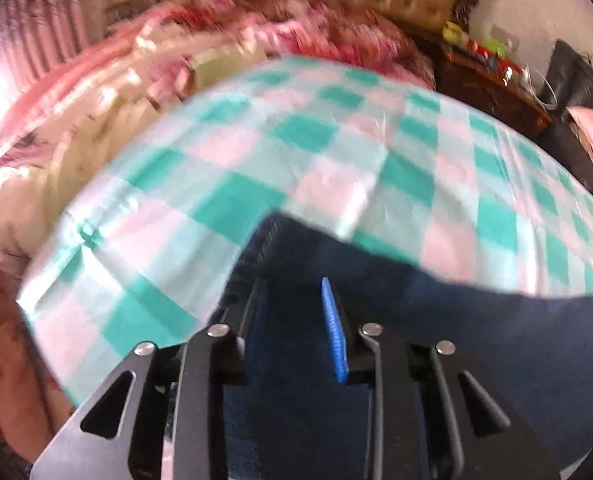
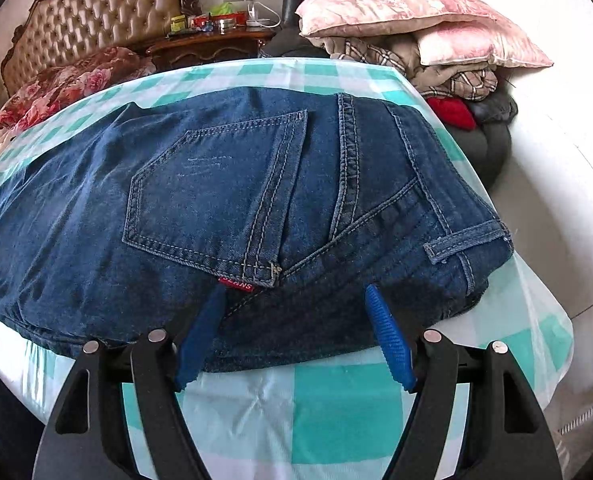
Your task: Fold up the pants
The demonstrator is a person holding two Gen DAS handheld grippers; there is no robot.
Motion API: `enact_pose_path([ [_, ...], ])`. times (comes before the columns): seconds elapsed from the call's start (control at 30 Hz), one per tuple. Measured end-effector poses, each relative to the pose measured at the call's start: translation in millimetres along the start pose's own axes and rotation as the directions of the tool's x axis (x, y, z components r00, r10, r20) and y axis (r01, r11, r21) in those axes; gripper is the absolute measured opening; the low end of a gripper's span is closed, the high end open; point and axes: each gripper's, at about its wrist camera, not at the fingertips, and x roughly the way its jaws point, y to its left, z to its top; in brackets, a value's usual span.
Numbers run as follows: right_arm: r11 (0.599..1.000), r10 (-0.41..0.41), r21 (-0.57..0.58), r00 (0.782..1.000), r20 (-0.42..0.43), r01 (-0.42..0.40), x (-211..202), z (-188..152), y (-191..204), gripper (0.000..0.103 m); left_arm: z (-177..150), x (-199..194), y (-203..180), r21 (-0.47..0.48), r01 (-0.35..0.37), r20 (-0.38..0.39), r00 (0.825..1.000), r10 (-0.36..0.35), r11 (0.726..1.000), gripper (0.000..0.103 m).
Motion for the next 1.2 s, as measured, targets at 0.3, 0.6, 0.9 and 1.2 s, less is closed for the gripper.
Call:
enact_pose_path([
  [0.3,1.0,0.001,-0.002,1.0,-0.025,-0.001,1.9,8.2,1.3,0.071,-51.5,-24.9,10.2,0.044,-0.128,0.045,0.991,0.126,0.991,0.049],
  [0.6,0.999,0.035,0.026,0.992,0.121,-0.038,-24.3,12.3,23.6,0.071,-117.9,-84.9,-74.2,0.129,0.042,0.057,0.997,-0.05,0.991,0.06],
  [0.9,0.999,0.045,-0.018,0.998,0.038,-0.044,4.4,8.8,56.4,0.072,-123.7,-88.1,-161.4,0.236,0.079,0.056,0.994,-0.095,0.969,0.06],
  [1.2,0.996,0.048,-0.072,0.996,0.071,-0.043,-20.0,28.6,70.2,0.072,-107.0,-51.1,-199.1,0.295,0.071,0.002,0.997,-0.075,0.953,0.032],
])
